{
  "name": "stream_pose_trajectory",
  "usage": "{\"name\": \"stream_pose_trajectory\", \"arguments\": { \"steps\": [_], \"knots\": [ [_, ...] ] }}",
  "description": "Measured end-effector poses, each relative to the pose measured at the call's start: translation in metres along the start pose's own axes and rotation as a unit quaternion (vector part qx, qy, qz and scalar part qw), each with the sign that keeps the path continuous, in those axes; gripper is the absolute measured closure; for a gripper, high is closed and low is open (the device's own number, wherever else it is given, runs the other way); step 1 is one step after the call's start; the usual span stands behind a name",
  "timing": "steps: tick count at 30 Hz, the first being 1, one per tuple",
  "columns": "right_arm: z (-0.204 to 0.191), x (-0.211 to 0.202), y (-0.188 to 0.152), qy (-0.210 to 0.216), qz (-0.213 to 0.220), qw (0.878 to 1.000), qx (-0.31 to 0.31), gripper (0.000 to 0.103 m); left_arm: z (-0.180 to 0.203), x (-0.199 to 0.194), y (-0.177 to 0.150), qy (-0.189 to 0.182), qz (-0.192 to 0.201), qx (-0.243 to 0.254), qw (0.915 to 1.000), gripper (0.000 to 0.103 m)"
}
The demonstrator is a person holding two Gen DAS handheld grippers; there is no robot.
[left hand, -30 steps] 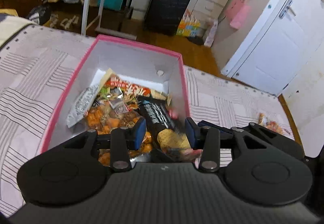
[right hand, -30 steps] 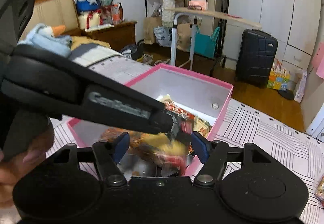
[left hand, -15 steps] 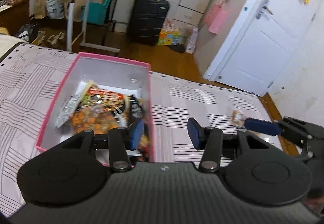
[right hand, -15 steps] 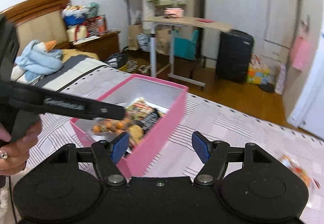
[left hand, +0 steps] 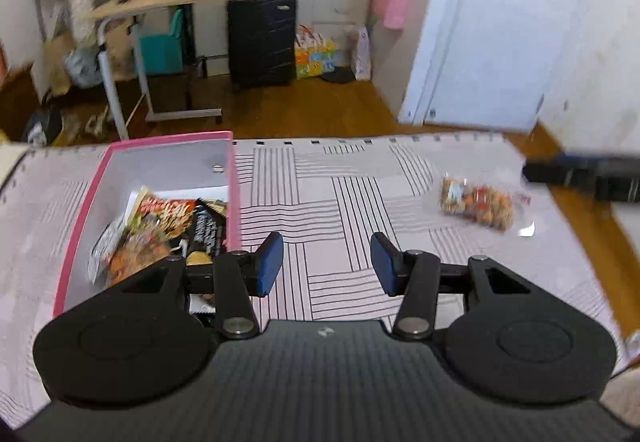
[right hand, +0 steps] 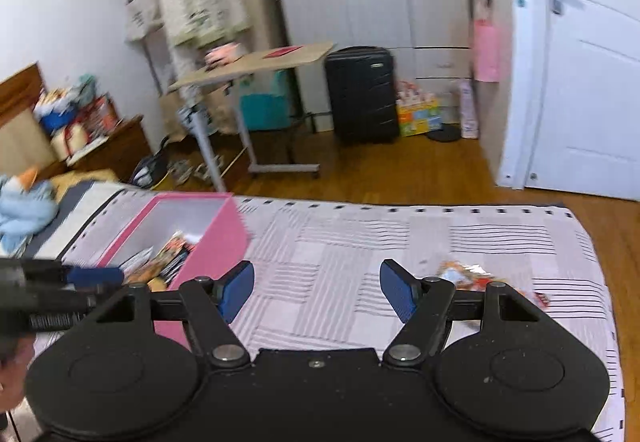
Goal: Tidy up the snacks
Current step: 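Move both open tools to the clear bag of coated peanuts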
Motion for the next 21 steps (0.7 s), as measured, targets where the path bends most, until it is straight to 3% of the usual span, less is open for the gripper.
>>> {"name": "stream_pose_trajectory", "arguments": {
  "steps": [3,8,12,21],
  "knots": [
    [0.031,0.001,0.004,-0.004,0.008,0.999,0.042,0.029,0.021,0.015,0.009,-0.001,-0.010,0.007,0.9999,0.055],
    [0.087,0.011,-0.003,-0.012,0.030,0.992,0.119,0.029,0.056,0.053,0.022,-0.045,-0.034,-0.015,0.9983,0.049],
    [0.119,0.023,-0.014,0.023,0.048,0.983,0.176,0.029,0.081,0.082,0.015,-0.049,-0.040,-0.054,0.9965,0.049],
    [0.176,0.096,-0.038,-0.070,0.045,0.983,0.166,0.029,0.133,0.168,-0.014,-0.087,-0.073,-0.133,0.9845,0.049]
  ]
}}
Point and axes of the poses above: each gripper's, at about its wrist camera, not at the fingertips, and x roughly the way its jaws point, z to its right, y to its top, the point moved 5 cm from there along x, roughly the way its jaws point, and after that the axes turned 2 degrees about x, right-handed, at the moved point
